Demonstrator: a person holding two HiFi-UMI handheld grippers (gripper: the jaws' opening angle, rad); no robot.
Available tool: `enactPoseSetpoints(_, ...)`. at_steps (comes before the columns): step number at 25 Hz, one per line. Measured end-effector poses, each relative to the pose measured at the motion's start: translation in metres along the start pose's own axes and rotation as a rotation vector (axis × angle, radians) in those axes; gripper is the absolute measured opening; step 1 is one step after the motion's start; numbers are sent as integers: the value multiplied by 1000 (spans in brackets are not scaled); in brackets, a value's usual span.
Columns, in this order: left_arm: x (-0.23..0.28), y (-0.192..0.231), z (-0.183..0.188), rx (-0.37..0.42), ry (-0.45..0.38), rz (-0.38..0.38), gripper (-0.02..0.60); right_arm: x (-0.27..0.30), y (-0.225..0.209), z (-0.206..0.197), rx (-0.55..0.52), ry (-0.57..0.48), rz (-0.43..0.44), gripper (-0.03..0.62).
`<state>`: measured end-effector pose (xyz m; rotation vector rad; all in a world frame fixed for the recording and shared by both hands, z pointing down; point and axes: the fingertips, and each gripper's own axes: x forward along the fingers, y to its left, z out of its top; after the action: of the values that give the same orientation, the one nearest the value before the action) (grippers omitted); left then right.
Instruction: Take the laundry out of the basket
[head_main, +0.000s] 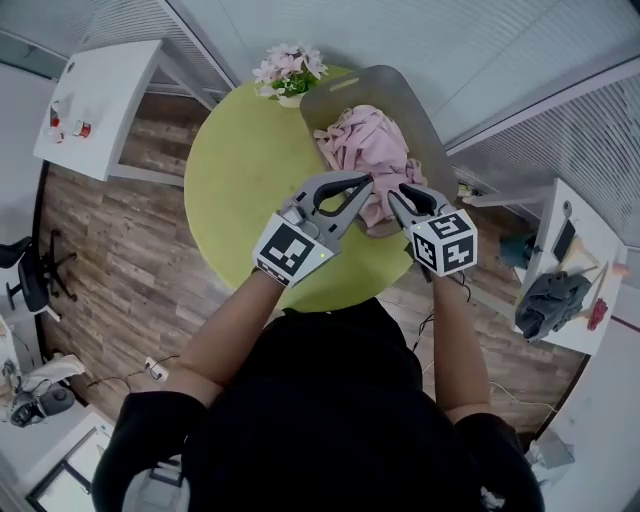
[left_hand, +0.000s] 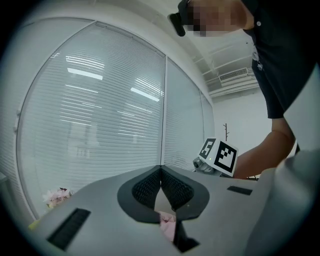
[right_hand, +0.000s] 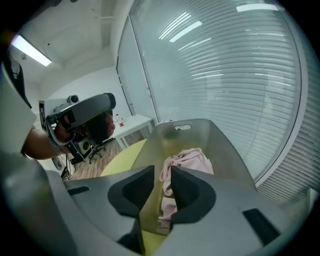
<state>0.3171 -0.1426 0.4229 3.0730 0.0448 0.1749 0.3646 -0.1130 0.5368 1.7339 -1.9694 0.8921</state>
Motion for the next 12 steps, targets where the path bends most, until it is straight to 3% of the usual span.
enactPoseSetpoints(6, 27, 15, -6, 83, 26, 14, 10, 34, -26, -11, 25, 178, 18, 205)
enactPoseSetpoints(12, 49, 32, -13, 83, 32, 23, 11, 71, -52, -28, 45, 307, -4, 283)
